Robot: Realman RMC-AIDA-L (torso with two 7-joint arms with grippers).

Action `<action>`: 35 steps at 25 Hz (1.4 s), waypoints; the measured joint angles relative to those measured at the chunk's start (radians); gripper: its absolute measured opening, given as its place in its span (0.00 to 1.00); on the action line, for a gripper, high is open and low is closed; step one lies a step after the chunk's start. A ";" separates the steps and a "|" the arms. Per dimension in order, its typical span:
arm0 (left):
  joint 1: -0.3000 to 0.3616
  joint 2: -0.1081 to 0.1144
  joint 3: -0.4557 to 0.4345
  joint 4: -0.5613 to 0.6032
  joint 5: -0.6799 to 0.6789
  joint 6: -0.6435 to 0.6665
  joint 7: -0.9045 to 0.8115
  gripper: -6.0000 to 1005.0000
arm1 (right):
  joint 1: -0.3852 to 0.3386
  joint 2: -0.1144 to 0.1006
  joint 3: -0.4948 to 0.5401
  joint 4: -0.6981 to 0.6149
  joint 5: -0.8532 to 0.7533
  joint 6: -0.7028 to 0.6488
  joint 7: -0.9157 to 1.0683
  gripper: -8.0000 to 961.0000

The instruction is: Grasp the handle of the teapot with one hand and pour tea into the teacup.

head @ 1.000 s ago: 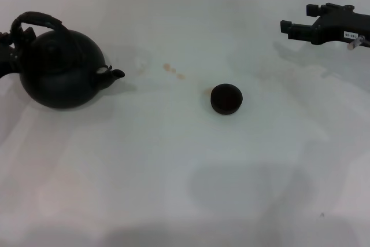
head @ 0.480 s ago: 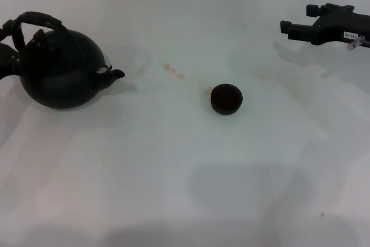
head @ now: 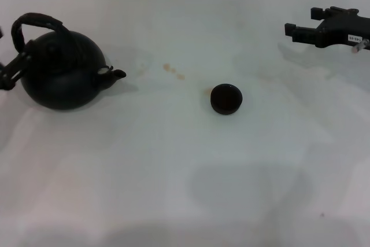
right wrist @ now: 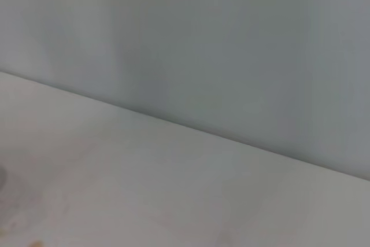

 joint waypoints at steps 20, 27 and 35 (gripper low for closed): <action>0.109 0.002 -0.420 -0.081 -0.124 -0.197 0.133 0.76 | -0.080 0.005 0.117 0.011 0.127 0.065 -0.171 0.88; 0.108 0.008 -0.487 -0.076 -0.130 -0.182 0.005 0.76 | -0.113 0.007 0.118 0.304 0.683 0.281 -0.740 0.88; 0.132 0.042 -0.488 -0.071 -0.105 -0.220 -0.107 0.76 | -0.102 0.013 0.115 0.483 0.878 0.403 -1.073 0.88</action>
